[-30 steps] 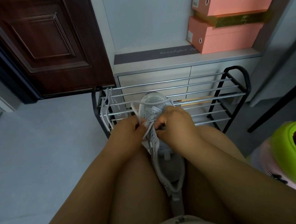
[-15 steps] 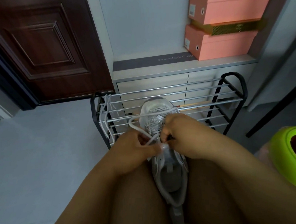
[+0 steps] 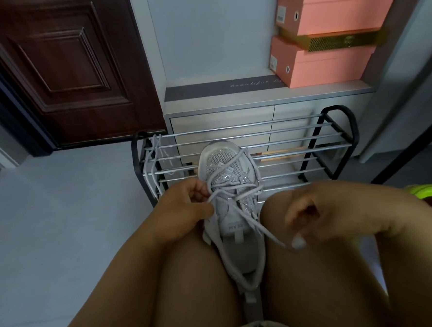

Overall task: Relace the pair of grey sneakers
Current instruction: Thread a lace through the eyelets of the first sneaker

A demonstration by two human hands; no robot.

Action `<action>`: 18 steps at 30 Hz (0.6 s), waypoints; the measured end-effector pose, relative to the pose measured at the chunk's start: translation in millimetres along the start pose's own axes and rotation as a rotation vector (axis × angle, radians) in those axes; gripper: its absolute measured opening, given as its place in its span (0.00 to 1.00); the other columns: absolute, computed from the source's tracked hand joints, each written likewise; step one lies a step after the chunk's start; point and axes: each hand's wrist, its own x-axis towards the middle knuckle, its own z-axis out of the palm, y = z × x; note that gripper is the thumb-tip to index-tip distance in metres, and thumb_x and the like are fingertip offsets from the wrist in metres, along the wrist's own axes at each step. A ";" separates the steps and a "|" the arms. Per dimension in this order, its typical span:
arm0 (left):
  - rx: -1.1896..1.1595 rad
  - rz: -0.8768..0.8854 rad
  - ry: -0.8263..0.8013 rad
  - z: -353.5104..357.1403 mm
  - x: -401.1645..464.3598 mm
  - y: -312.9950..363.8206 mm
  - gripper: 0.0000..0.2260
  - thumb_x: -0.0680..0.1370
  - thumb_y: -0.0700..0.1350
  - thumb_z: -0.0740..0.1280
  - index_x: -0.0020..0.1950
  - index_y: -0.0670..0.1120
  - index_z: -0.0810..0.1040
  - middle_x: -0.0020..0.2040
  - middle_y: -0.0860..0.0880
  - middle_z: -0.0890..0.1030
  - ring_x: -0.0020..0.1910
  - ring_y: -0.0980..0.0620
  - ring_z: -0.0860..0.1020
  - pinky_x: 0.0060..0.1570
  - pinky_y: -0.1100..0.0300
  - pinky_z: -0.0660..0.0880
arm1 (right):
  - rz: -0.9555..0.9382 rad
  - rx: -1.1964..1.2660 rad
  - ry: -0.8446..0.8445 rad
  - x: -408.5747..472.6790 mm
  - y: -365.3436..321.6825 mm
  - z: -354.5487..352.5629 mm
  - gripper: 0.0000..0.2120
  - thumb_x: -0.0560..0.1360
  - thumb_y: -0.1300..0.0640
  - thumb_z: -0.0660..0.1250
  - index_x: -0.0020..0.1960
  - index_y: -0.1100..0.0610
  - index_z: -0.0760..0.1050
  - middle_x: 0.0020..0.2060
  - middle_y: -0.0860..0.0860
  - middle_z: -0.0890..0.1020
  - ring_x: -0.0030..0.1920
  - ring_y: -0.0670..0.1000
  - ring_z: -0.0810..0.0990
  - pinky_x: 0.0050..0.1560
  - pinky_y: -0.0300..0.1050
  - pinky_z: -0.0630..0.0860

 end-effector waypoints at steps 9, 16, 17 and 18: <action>-0.011 0.016 0.006 0.2 -1.3 2.5 0.10 0.68 0.29 0.67 0.44 0.42 0.80 0.39 0.43 0.83 0.38 0.49 0.81 0.39 0.59 0.79 | 0.036 -0.522 0.501 81.0 -59.3 38.9 0.10 0.75 0.51 0.65 0.52 0.54 0.78 0.51 0.51 0.77 0.54 0.53 0.76 0.49 0.44 0.73; 0.015 -0.022 0.122 -3.1 3.0 -3.8 0.11 0.67 0.31 0.69 0.39 0.47 0.81 0.32 0.50 0.83 0.33 0.54 0.80 0.37 0.60 0.77 | -0.198 -0.107 -0.012 7.3 -22.7 8.2 0.09 0.71 0.54 0.72 0.35 0.44 0.76 0.34 0.38 0.78 0.37 0.38 0.76 0.38 0.29 0.68; 0.023 -0.019 0.132 -3.1 3.1 -3.8 0.10 0.67 0.31 0.69 0.39 0.47 0.81 0.32 0.50 0.82 0.32 0.55 0.80 0.36 0.61 0.77 | -0.167 -0.029 -0.056 -2.7 -14.5 5.9 0.08 0.71 0.51 0.72 0.35 0.43 0.76 0.35 0.38 0.78 0.37 0.38 0.77 0.39 0.30 0.69; 0.032 -0.015 0.141 -2.7 3.1 -3.4 0.10 0.67 0.32 0.69 0.38 0.47 0.81 0.31 0.50 0.82 0.31 0.56 0.80 0.34 0.62 0.76 | -0.119 0.026 -0.067 -8.8 -7.3 4.3 0.06 0.70 0.46 0.71 0.35 0.44 0.78 0.35 0.41 0.80 0.37 0.40 0.78 0.41 0.35 0.72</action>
